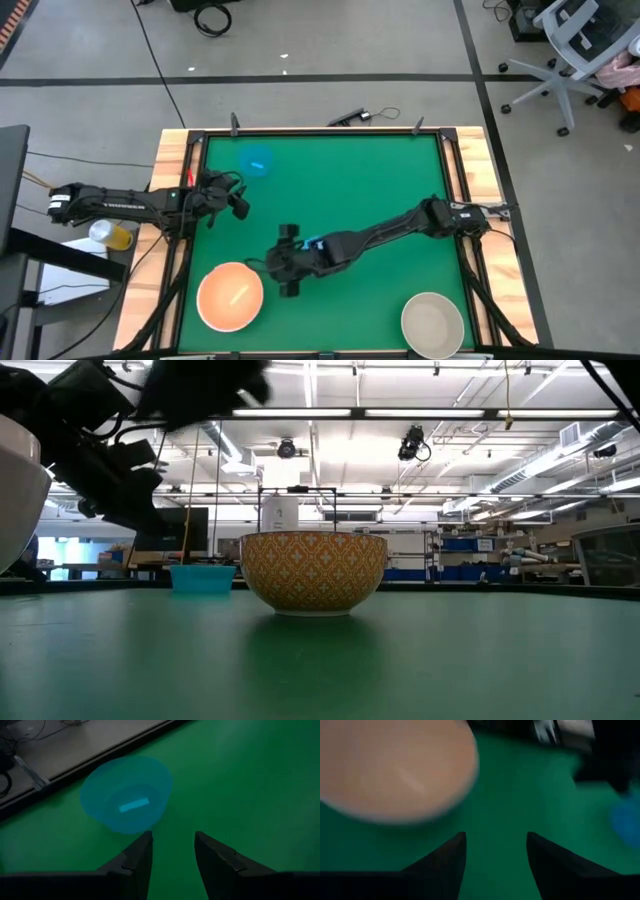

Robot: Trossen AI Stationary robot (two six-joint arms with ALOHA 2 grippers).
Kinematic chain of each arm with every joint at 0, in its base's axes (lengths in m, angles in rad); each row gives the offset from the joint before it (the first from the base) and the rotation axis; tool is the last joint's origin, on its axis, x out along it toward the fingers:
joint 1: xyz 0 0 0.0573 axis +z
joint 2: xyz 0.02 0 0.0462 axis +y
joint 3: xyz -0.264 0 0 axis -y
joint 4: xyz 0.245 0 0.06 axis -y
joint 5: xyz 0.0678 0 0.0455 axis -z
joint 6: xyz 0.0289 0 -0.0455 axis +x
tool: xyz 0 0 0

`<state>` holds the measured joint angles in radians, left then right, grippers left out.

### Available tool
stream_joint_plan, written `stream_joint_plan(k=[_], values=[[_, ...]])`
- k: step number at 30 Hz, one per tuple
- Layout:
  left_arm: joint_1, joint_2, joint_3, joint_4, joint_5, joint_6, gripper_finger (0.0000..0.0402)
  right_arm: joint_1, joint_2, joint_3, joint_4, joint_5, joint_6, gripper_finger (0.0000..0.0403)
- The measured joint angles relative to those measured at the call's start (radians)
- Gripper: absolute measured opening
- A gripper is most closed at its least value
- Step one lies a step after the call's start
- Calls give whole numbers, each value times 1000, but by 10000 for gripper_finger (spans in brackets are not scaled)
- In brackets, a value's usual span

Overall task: Nest bowls inside each other
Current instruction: Stack the brown bowl on top of the orange bowl

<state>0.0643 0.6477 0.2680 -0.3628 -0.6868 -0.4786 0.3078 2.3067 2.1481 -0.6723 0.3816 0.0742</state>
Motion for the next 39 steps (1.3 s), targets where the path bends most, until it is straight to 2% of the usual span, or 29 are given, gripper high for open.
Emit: stream_joint_plan(k=[4, 8, 12, 15, 19, 22, 26, 29, 35, 39], values=[[-1, 1, 0, 0, 1, -7, 148, -2, -63, -6, -211, 83, 84, 211], [-1, 1, 0, -1, 37, -10, 148, -2, -149, -103, -289, 129, 171, 211], [-1, 1, 0, -1, 80, -15, 148, 5, -280, -281, -269, 165, 246, 211], [-1, 1, 0, 0, 104, -19, 148, 17, -405, -455, -209, 202, 323, 211], [-3, 1, 0, 48, 160, 29, 148, 47, -575, -702, -109, 199, 433, 211], [-21, 1, 0, 191, 264, 137, 143, 80, -706, -845, -40, 130, 500, 211], [-53, 1, 0, 450, 422, 280, 142, 113, -830, -982, -16, -69, 584, 211], [-81, 1, 0, 580, 503, 349, 142, 136, -902, -1041, -22, -171, 652, 211], [-152, 40, 0, 677, 529, 421, 141, 167, -963, -1106, -69, -318, 772, 211], [-198, 150, 0, 758, 529, 423, 141, 195, -952, -1129, -97, -338, 825, 211]])
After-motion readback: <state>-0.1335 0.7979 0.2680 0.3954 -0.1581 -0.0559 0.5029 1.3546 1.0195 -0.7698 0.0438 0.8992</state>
